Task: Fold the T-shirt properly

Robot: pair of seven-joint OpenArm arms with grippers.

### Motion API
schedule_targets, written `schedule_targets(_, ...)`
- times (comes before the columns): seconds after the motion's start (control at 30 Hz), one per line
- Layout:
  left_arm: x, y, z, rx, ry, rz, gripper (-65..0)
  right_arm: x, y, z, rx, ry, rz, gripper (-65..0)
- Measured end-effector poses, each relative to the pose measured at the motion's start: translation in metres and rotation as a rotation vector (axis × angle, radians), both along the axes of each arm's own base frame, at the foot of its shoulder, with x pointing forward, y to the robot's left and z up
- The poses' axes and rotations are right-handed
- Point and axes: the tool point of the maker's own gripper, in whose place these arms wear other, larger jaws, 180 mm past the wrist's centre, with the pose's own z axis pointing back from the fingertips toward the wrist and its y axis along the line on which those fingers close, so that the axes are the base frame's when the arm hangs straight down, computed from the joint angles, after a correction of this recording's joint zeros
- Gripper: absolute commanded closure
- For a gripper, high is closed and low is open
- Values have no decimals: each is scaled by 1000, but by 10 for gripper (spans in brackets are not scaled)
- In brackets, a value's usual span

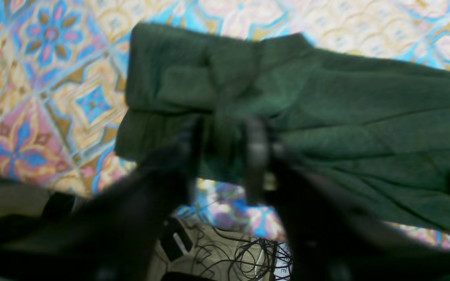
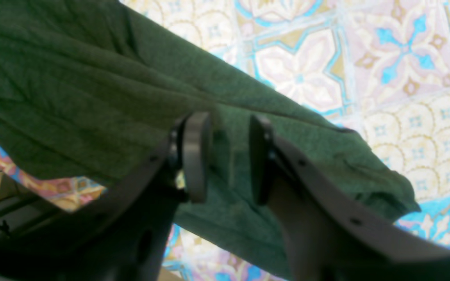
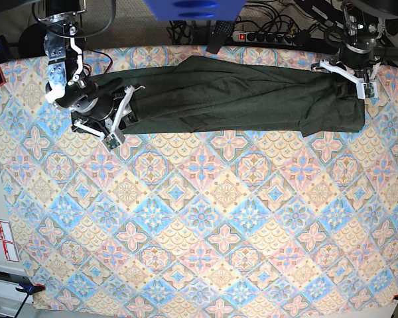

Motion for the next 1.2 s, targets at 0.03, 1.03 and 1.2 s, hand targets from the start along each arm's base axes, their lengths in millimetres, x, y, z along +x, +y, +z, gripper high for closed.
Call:
schedule_targets(0.03, 1, 1, 1, 1, -3, 0, -287, 0, 0, 0, 1, 1, 0, -172)
schedule_targets(1.03, 22, 92, -33, 86, 157, 37, -484, -1, 1, -1, 2, 3, 2, -172)
schedule_targets(1.2, 34, 96, -43, 19, 133, 92, -478, 0, 0, 0, -4, 1, 2, -172)
